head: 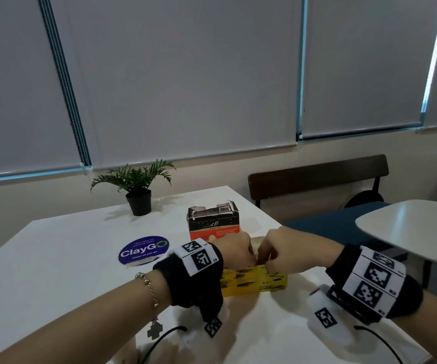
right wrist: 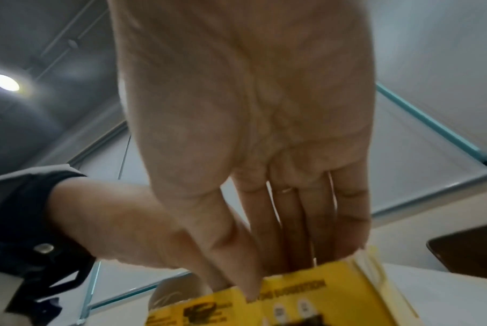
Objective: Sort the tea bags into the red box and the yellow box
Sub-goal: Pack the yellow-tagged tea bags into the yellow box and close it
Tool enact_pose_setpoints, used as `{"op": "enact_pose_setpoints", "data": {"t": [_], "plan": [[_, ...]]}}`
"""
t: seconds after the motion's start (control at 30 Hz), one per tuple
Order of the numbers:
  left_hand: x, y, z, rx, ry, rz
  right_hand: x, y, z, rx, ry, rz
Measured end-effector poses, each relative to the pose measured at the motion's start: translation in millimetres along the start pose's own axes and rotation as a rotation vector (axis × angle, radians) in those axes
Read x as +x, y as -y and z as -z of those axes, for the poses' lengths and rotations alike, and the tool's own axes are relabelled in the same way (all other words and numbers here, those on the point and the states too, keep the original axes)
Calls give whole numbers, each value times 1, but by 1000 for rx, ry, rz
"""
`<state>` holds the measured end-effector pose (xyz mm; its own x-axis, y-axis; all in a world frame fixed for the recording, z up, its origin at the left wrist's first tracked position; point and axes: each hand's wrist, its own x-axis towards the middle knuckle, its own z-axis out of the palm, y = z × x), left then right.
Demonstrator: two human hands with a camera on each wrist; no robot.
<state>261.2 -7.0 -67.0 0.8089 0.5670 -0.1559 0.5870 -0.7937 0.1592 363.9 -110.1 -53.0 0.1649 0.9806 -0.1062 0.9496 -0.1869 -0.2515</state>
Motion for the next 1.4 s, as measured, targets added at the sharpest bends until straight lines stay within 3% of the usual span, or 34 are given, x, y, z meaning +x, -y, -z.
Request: {"op": "enact_pose_setpoints", "data": {"t": [0.07,0.3,0.47,0.7,0.93,0.97,1.03,1.1,1.13,1.27,1.4], "plan": [[-1,0,1,-1,13,1,-1,0,-2,-67,46,14],[-7,-3,5,-11,31,-12,3,0,-9,-239,8,59],[-11,-5,11,-16,72,-103,0,3,-13,-161,-81,262],[-36,31,46,-164,38,-135,7,1,-18,-263,-25,114],[-104,128,85,-258,23,1,9,11,-5,-320,129,-4],[-116,143,86,-247,29,29,8,14,-1,-351,102,-11],[-137,170,82,-189,31,96,4,27,9,-392,-91,-1],[-156,191,73,-130,47,172,-6,50,15,-330,-300,93],[-165,199,66,-108,71,206,-11,63,15,-285,-326,165],[-184,217,29,-59,179,278,-19,115,-9,-256,-2,352],[-173,225,5,-105,160,301,13,135,-49,-451,209,316]]}}
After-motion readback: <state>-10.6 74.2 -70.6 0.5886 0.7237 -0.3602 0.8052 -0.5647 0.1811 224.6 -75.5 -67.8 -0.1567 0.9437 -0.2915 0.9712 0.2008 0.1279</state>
